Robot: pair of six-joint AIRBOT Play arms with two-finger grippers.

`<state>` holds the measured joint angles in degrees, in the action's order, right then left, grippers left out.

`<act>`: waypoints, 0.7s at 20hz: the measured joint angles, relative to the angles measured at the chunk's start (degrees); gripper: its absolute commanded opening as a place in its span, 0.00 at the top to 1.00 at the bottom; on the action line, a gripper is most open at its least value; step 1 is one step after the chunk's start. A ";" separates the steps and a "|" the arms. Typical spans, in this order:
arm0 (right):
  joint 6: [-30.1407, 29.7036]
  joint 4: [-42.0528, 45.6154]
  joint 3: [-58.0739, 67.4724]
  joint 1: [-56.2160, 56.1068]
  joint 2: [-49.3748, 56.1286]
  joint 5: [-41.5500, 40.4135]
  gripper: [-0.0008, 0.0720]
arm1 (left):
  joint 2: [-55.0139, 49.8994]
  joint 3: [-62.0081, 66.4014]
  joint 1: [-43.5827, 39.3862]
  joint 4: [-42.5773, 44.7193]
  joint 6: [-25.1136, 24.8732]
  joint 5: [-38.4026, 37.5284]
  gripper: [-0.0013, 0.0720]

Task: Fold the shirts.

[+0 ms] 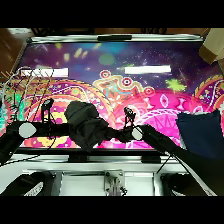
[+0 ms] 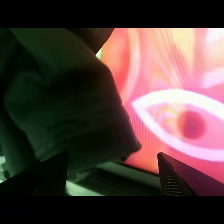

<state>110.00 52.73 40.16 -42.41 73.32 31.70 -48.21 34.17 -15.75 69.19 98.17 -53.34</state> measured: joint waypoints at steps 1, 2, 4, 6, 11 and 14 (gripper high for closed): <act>-0.31 -1.42 0.00 -0.04 1.01 -1.55 0.08 | 0.02 -0.02 0.00 0.00 0.00 0.17 0.92; -0.66 -3.02 0.00 -0.04 1.88 -3.04 0.08 | 0.09 -0.04 0.00 0.00 0.00 0.33 0.92; -1.99 -6.86 0.02 -0.44 3.30 -5.77 0.08 | 0.48 -0.04 0.00 -0.02 -0.04 0.50 0.92; -4.02 -9.99 0.04 -1.29 4.24 -7.26 0.41 | 0.98 -0.04 0.00 -0.04 -0.11 0.70 0.92; -7.06 -14.80 0.46 -2.91 4.33 -7.87 0.89 | 2.21 0.98 0.00 -0.04 -0.92 0.74 0.93; -10.45 -11.43 2.64 -1.60 0.09 -5.92 0.89 | 3.13 7.06 0.26 0.09 -5.79 -0.33 0.93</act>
<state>99.55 41.30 42.81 -44.01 73.41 25.78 -45.08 41.23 -15.49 69.28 92.38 -53.67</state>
